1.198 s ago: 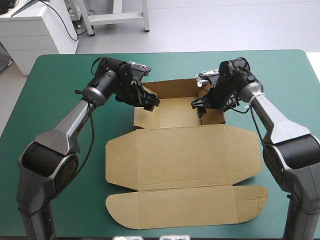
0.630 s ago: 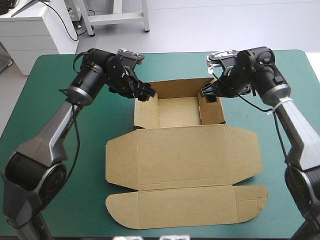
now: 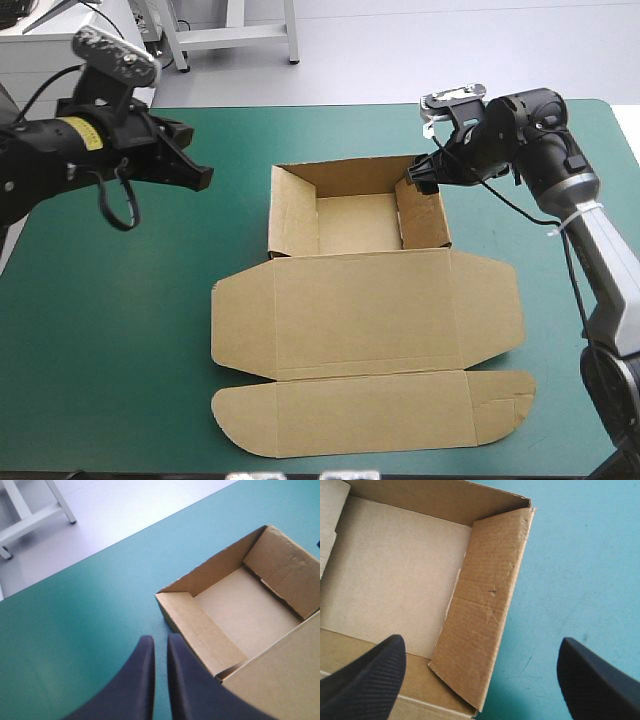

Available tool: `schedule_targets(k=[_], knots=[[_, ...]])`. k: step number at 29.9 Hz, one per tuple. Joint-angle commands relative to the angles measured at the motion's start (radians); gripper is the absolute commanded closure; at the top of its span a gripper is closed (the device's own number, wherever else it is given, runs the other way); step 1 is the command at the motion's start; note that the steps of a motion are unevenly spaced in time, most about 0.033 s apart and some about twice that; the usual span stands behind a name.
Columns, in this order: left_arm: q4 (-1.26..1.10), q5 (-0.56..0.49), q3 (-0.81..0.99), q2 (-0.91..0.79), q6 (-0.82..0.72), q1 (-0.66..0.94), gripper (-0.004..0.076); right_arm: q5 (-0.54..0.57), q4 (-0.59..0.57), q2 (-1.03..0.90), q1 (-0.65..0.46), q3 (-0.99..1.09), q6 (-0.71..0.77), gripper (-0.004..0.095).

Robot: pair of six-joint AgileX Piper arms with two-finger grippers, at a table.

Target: Fold the box

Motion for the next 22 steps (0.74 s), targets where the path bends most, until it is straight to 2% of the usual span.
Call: schedule_targets(k=[1,14,18,22], knots=[[0.081,0.041,0.077,-0.104,0.003,-0.005,0.0714,-0.023,-0.007,-0.003,-0.002,-0.029,-0.009,0.0144],[0.139,0.039,0.874,-0.478,-0.029,-0.005,0.0722,-0.086,-0.007,0.185,-0.002,-0.029,-0.01,0.0145],[0.139,0.039,1.021,-0.533,-0.046,-0.005,0.0722,-0.102,-0.009,0.229,-0.004,-0.029,-0.02,0.0157],[0.139,0.037,1.095,-0.545,-0.072,-0.005,0.0722,-0.117,-0.017,0.253,-0.004,-0.029,-0.023,0.0254]])
